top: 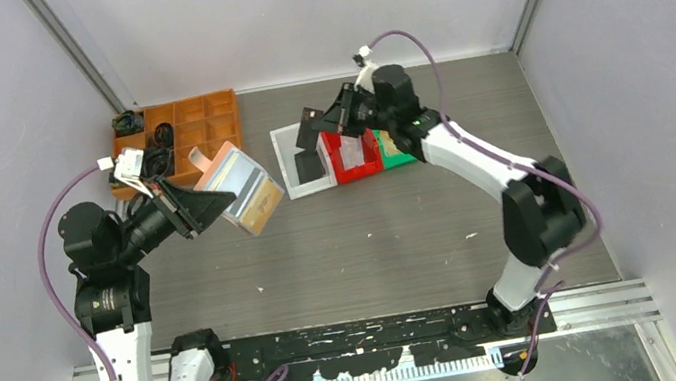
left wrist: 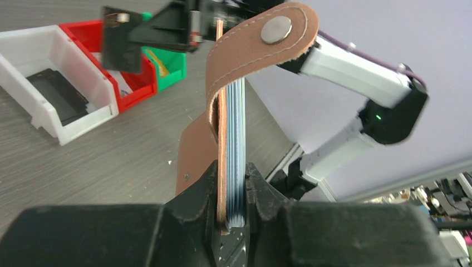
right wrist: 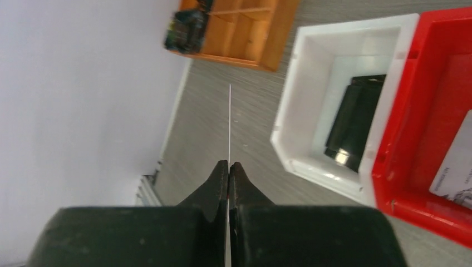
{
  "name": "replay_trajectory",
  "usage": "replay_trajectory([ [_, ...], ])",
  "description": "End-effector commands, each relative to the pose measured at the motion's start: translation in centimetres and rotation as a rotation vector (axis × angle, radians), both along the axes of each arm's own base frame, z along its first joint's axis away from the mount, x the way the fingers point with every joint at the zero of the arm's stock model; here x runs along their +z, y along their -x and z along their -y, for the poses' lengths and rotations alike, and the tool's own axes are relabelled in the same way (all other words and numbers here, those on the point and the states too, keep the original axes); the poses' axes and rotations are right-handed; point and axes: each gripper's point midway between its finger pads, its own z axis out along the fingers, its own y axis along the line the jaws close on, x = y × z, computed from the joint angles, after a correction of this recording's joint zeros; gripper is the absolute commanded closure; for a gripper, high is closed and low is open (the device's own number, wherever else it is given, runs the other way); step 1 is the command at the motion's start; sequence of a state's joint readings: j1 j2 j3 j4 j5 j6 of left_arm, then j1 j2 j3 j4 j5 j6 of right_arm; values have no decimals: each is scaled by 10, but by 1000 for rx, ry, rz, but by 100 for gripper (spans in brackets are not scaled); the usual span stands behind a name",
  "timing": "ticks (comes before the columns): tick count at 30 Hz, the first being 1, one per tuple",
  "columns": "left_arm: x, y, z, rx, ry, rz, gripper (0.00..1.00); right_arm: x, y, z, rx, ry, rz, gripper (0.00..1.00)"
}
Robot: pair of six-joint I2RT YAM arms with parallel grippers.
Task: Take the credit cards out of the card holder
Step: Place the credit card in the storage box.
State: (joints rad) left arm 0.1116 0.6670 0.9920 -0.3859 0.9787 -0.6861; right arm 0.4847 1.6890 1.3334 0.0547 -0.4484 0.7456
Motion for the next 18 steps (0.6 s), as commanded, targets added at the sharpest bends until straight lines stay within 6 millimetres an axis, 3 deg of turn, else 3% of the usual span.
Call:
replay_trajectory([
  [1,22,27,11,-129,-34,138,100,-54,-6,-17,88,228,-51,99],
  [9,22,34,14,-172,-41,162,100,-116,-43,-40,67,432,-82,99],
  [18,26,44,16,-201,-43,180,100,-148,-63,-50,72,536,-40,99],
])
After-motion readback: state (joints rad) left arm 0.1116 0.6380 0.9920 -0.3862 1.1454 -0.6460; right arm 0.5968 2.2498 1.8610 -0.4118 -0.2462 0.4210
